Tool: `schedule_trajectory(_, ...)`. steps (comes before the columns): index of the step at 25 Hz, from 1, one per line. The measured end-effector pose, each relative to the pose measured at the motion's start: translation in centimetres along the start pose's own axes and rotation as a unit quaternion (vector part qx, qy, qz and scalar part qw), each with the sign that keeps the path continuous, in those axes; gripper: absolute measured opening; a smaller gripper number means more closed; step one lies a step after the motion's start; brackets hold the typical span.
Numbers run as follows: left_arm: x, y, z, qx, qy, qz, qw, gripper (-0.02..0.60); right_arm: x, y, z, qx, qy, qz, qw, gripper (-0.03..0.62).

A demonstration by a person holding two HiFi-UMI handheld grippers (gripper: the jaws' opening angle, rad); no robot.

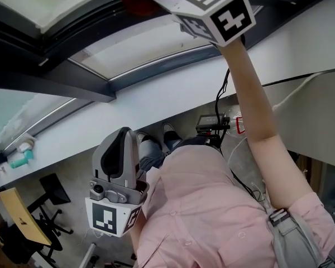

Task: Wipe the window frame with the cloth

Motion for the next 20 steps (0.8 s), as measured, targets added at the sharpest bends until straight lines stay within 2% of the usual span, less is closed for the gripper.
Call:
schedule_trajectory(14, -0.8, -0.6, -0.9, -0.008, 0.004, 0.008, 0.9999, -0.003, -0.4, -0.3, 0.0, 0.013, 0.000, 0.002, 1.000, 0.075)
schedule_trajectory(16, -1.3, 0.3, -1.3, -0.006, 0.023, 0.010, 0.9997, -0.003, -0.4, -0.4, -0.1, 0.017, -0.004, 0.006, 1.000, 0.077)
schedule_trajectory(20, -3.5, 3.0, -2.7, -0.004, 0.095, 0.044, 0.9945, -0.003, -0.8, -0.1, 0.1, 0.036, -0.012, 0.038, 0.999, 0.077)
Point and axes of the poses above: the fingertips, and each gripper's own axes: y forward along the fingers, z to its right, x out of its underside, the point moved 2 cm from there along -y, backward along the fingers, and after that the axes turned 3 degrees about -y, right-handed, at the moved point
